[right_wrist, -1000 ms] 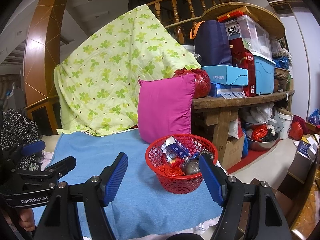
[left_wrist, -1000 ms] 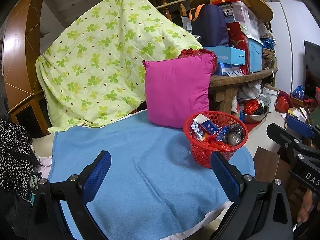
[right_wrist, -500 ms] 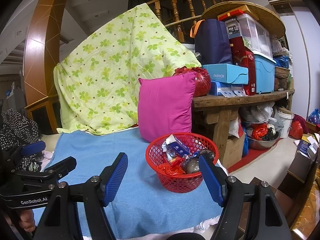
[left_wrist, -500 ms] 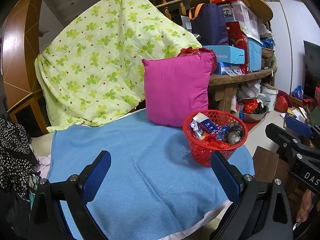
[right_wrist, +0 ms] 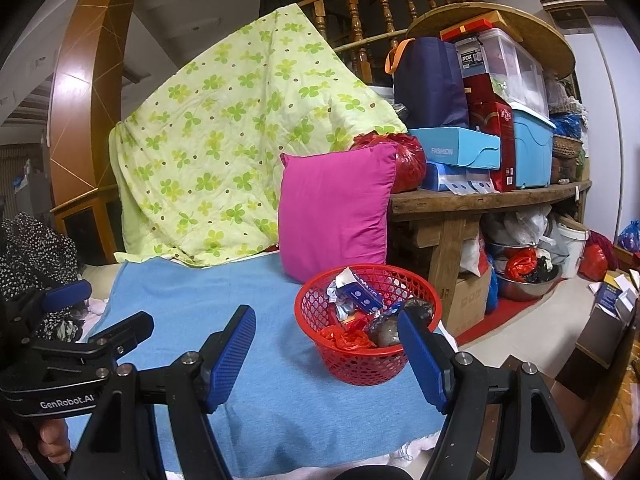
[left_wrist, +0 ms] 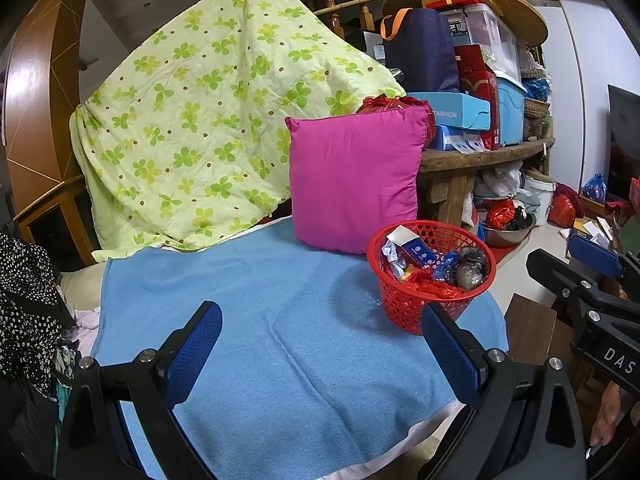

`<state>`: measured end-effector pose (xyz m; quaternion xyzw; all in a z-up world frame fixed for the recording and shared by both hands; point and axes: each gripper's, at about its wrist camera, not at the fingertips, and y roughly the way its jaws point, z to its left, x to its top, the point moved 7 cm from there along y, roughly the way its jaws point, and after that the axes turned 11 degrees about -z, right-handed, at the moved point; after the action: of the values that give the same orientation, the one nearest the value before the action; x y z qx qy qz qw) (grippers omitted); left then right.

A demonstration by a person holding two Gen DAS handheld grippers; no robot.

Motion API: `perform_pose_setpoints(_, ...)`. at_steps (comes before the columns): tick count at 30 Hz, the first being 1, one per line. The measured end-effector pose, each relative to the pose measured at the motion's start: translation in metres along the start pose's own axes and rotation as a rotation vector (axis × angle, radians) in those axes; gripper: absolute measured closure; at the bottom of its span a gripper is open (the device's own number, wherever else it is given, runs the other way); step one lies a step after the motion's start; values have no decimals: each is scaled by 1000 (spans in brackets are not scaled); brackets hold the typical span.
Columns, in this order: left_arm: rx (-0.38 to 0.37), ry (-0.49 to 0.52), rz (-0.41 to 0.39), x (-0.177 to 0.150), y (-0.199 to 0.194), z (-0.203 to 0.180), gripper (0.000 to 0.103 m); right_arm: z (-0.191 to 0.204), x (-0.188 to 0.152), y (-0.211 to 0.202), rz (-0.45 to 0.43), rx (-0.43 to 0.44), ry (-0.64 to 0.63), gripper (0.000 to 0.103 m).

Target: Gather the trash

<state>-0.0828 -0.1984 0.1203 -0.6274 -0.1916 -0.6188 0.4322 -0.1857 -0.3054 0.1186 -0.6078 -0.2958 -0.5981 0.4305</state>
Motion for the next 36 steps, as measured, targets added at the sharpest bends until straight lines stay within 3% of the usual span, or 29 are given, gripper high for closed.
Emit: perform_pose_setpoints(36,-19,-3,21,-7,11,-7,4,-14,4,13,3,-14,10,26)
